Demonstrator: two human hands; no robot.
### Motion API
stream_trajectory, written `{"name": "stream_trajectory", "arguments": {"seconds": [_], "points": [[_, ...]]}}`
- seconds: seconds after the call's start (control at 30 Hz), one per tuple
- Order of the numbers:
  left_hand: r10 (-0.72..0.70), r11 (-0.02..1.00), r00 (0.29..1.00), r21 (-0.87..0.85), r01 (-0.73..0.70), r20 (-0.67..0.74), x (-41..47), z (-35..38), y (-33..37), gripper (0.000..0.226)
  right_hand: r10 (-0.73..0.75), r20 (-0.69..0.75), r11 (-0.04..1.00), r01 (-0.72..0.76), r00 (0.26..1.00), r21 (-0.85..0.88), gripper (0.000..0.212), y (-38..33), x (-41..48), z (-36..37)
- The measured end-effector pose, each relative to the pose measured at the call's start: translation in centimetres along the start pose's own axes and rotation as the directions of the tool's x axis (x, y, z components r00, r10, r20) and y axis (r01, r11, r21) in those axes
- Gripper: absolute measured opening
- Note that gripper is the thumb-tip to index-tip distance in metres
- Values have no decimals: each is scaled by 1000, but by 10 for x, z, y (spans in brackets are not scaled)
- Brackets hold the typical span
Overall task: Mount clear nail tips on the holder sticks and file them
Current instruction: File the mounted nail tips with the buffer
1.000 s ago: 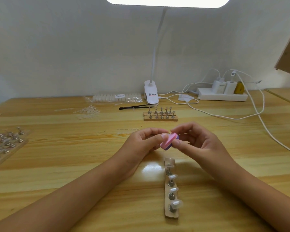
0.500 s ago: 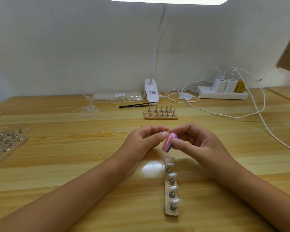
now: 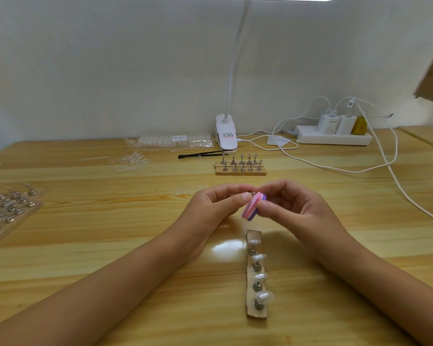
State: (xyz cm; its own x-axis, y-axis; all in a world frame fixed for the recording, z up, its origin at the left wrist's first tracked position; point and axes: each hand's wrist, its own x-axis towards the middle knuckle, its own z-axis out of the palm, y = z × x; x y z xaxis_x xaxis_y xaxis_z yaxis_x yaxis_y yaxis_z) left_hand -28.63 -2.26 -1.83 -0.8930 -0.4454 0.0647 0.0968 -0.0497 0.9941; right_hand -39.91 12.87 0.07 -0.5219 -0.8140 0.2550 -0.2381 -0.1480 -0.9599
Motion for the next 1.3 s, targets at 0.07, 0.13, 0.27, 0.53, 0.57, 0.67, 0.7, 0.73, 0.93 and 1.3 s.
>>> {"name": "stream_trajectory", "arguments": {"seconds": [0.07,0.13,0.27,0.53,0.57,0.67,0.7,0.73,0.93,1.3], "points": [[1,1000,1000,8,-1,-6,0,-1,0,32,-19,-60,1000,21,998,20,32,-1,1,-1],[4,1000,1000,9,-4,10,0,-1,0,32,-6,-34,1000,7,999,29,32,-1,2,-1],[7,1000,1000,13,-7,14,0,-1,0,32,-24,-67,999,26,997,24,32,1,1,-2],[0,1000,1000,11,0,-1,0,-1,0,33,-3,-47,1000,4,999,24,31,2,1,-1],[-2,1000,1000,14,2,1,-1,-1,0,33,-1,-47,1000,2,999,27,30,1,1,-2],[-4,1000,1000,7,4,7,0,-1,0,32,21,46,999,-22,999,27,28,0,-1,0],[-1,1000,1000,7,1,3,0,-1,0,30,13,30,999,-14,999,41,28,0,-1,1],[3,1000,1000,8,-3,-2,0,0,0,30,0,-12,998,1,1000,60,29,0,-1,0],[12,1000,1000,25,-12,25,0,0,-1,27,30,27,999,-31,999,41,29,-1,-1,0],[6,999,1000,39,-6,-4,0,0,1,30,-22,-135,998,30,991,56,31,0,0,1]]}}
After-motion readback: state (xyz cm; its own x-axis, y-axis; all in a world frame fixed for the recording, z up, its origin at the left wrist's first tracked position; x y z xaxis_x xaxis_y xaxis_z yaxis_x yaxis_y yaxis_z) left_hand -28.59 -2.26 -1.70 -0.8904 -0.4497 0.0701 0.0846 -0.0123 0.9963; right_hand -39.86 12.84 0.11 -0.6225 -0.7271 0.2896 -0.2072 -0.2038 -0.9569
